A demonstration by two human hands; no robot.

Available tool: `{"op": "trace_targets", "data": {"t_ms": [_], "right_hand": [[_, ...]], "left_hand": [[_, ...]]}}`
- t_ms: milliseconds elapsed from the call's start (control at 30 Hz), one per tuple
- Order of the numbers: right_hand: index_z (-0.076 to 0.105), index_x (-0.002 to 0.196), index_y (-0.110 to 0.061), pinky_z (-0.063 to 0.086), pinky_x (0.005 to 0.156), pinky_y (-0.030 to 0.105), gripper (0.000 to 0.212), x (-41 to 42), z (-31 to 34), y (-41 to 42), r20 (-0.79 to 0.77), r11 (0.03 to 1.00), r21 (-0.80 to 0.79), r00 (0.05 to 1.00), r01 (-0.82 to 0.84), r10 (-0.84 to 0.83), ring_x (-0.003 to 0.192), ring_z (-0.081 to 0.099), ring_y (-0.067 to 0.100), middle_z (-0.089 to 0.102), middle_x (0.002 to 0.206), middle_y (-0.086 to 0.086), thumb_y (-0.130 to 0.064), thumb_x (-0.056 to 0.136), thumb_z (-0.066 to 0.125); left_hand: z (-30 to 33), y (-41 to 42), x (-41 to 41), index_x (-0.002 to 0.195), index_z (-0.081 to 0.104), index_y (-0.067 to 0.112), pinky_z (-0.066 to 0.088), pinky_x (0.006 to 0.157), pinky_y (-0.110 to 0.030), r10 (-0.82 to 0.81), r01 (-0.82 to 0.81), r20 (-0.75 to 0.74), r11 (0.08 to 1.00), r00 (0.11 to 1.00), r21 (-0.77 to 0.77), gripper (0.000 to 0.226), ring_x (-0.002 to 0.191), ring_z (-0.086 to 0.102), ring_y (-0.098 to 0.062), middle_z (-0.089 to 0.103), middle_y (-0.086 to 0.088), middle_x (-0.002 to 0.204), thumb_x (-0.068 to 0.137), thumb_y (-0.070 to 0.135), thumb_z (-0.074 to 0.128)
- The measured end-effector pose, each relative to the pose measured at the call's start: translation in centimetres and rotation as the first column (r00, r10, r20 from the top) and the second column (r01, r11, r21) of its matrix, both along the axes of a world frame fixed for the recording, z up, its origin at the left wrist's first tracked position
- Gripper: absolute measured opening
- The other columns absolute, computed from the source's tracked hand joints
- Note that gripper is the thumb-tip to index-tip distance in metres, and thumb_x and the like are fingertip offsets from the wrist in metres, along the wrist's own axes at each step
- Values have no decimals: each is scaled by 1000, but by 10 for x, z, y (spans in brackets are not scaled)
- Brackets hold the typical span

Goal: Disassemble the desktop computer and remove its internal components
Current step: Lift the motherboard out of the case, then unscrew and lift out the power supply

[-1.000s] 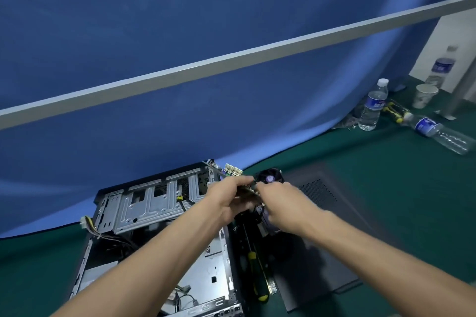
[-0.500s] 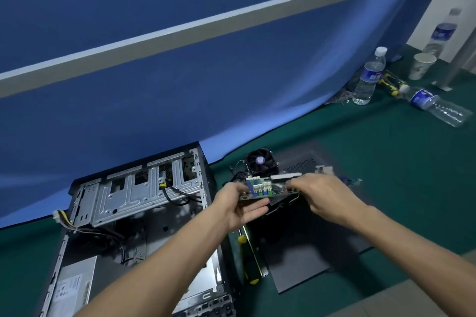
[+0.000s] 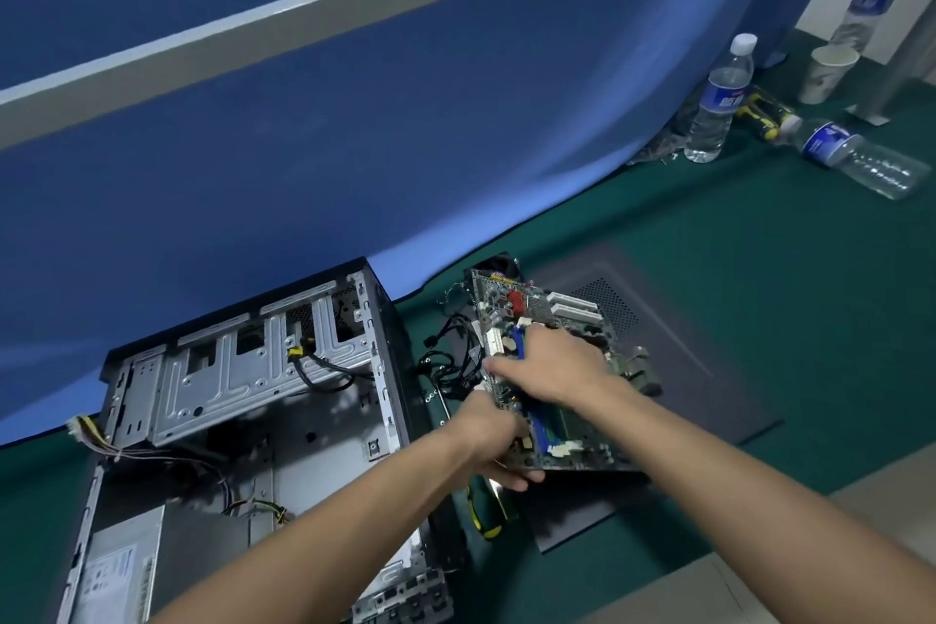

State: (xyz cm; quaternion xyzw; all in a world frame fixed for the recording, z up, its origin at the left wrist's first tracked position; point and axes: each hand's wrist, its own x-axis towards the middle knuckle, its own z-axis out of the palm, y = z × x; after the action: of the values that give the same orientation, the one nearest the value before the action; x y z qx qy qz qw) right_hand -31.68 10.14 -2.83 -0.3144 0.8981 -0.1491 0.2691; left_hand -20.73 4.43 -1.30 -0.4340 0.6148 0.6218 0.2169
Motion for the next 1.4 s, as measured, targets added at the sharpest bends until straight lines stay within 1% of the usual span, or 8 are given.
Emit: {"op": "trace_targets", "data": {"t_ms": [133, 367, 400, 500, 600, 1000, 1300, 1400], "right_hand": [[49, 81, -12, 34, 54, 28, 42, 14, -7, -18, -87, 1000, 2, 996, 19, -19, 69, 51, 21, 53, 75, -3, -53, 80, 58], [44, 55, -13, 25, 41, 25, 43, 18, -10, -17, -98, 1000, -8, 995, -12, 12, 47, 42, 13, 47, 55, -1, -42, 75, 68], [44, 54, -13, 25, 40, 25, 44, 20, -11, -15, -105, 1000, 8, 994, -24, 25, 46, 41, 12, 46, 54, -2, -42, 75, 69], [46, 57, -15, 27, 39, 23, 41, 24, -23, -6, -53, 998, 53, 998, -35, 38, 42, 40, 11, 46, 52, -4, -39, 78, 72], [47, 64, -14, 34, 42, 22, 36, 25, -37, 4, -51, 988, 139, 996, -62, 69, 49, 47, 12, 48, 56, -4, -36, 81, 71], [45, 116, -4, 43, 61, 31, 41, 23, -72, 11, -278, 965, 260, 954, -37, 111, 93, 66, 28, 64, 106, 11, -36, 93, 55], [43, 119, -10, 44, 83, 34, 37, 50, -60, 7, -451, 984, 85, 875, -154, 176, 107, 46, 24, 48, 118, 8, -34, 91, 51], [51, 111, -12, 48, 75, 35, 31, 77, -68, -5, -261, 974, 45, 938, -224, 228, 98, 56, 24, 59, 109, 6, -37, 94, 47]], "left_hand": [[-8, -7, 2, 122, 40, -8, 57, 50, -33, -122, 124, 28, 989, 992, -75, 32, 51, 64, -18, 60, -14, 78, 93, 2, 51], [-13, -28, 18, 81, 58, 9, 49, 53, -30, -320, 304, -11, 909, 947, -287, 18, 60, 63, -24, 68, -9, 77, 91, 24, 54], [-14, -35, 22, 80, 58, 11, 48, 57, -30, -382, 353, 23, 827, 924, -437, 20, 62, 63, -24, 69, -8, 77, 90, 27, 52], [-18, -55, 34, 75, 48, 17, 36, 57, -29, -574, 481, 293, 205, 764, -853, 21, 63, 50, -19, 64, -2, 76, 90, 31, 43], [-27, -68, 43, 75, 42, 17, 31, 54, -27, -620, 473, 366, 8, 694, -881, 18, 63, 52, -21, 62, 0, 77, 90, 27, 38], [-45, -71, 49, 66, 36, 20, 8, 43, -23, -568, 328, 269, 1, 778, -945, 25, 53, 35, -16, 39, 9, 57, 86, 25, 49], [-39, -72, 57, 75, 39, 19, 30, 51, -27, -643, 273, 149, 98, 751, -957, 19, 64, 46, -16, 46, 8, 69, 92, 26, 42], [-32, -73, 66, 82, 39, 20, 33, 58, -25, -682, 258, 85, 157, 726, -953, 14, 71, 46, -15, 40, 7, 81, 94, 27, 42]]}}
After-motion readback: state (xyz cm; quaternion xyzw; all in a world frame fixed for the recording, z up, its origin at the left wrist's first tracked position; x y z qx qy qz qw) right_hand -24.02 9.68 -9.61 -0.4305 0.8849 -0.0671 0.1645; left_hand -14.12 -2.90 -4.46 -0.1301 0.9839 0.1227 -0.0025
